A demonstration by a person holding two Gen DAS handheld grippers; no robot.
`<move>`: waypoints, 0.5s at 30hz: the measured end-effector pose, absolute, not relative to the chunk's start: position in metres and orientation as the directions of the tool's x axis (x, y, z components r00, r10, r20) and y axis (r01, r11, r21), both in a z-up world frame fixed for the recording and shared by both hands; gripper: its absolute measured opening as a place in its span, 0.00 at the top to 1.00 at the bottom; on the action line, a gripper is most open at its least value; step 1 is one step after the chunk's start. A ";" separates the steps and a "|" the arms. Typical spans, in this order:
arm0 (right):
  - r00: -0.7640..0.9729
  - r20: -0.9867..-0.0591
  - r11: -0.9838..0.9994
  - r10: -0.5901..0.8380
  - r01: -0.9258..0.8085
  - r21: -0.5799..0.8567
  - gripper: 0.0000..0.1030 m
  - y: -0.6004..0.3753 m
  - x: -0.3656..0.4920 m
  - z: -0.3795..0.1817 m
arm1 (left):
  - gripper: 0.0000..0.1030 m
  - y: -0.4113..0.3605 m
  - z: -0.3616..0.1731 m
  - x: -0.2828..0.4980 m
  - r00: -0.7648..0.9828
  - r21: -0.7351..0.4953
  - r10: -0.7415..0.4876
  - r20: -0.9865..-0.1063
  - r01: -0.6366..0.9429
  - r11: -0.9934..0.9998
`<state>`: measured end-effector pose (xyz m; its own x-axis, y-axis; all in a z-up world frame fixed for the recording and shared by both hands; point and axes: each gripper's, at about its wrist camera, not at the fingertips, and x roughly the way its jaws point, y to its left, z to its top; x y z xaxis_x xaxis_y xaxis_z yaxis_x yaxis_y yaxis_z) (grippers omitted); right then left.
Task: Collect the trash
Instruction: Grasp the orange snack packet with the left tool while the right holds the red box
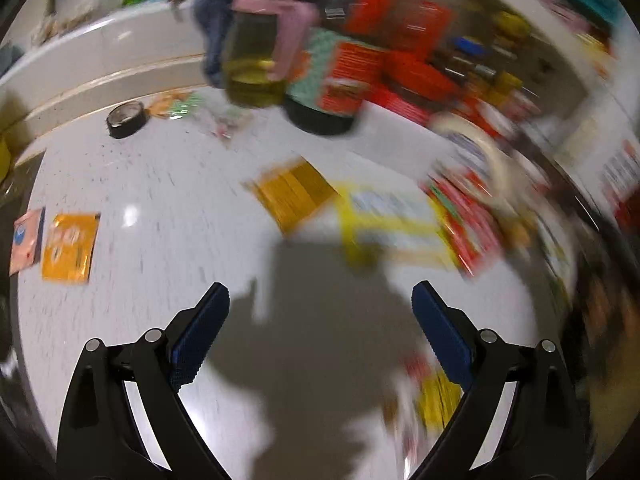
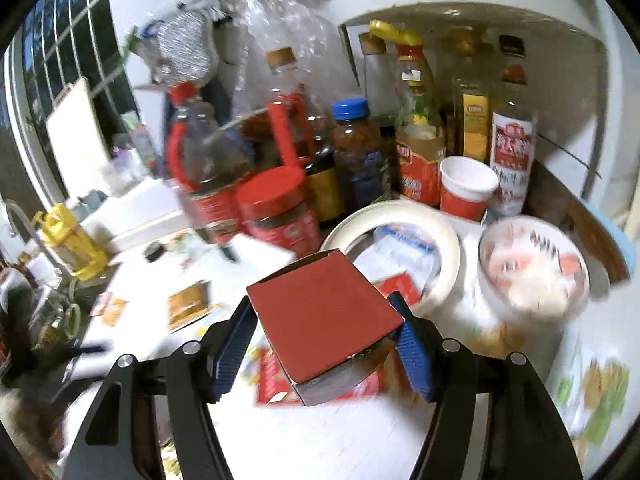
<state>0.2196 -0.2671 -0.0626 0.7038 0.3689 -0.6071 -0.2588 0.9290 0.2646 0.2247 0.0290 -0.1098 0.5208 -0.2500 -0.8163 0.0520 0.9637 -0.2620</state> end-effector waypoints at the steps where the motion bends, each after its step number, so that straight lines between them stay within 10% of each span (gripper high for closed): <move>1: 0.701 -0.605 0.926 0.377 -0.260 0.275 0.36 -0.266 0.208 -0.063 | 0.12 0.028 -0.113 0.236 0.518 -0.261 -0.233 -0.823 0.020 0.965; 15: 0.681 -0.600 0.905 0.420 -0.263 0.335 0.36 -0.268 0.153 -0.064 | 0.13 -0.008 -0.145 0.321 0.443 -0.049 0.080 -0.893 -0.272 0.961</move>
<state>0.1526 -0.2681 -0.0638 0.6809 0.4197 -0.6002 -0.2626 0.9049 0.3350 0.3207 -0.0076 -0.1452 0.4433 0.0798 -0.8928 -0.2719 0.9611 -0.0491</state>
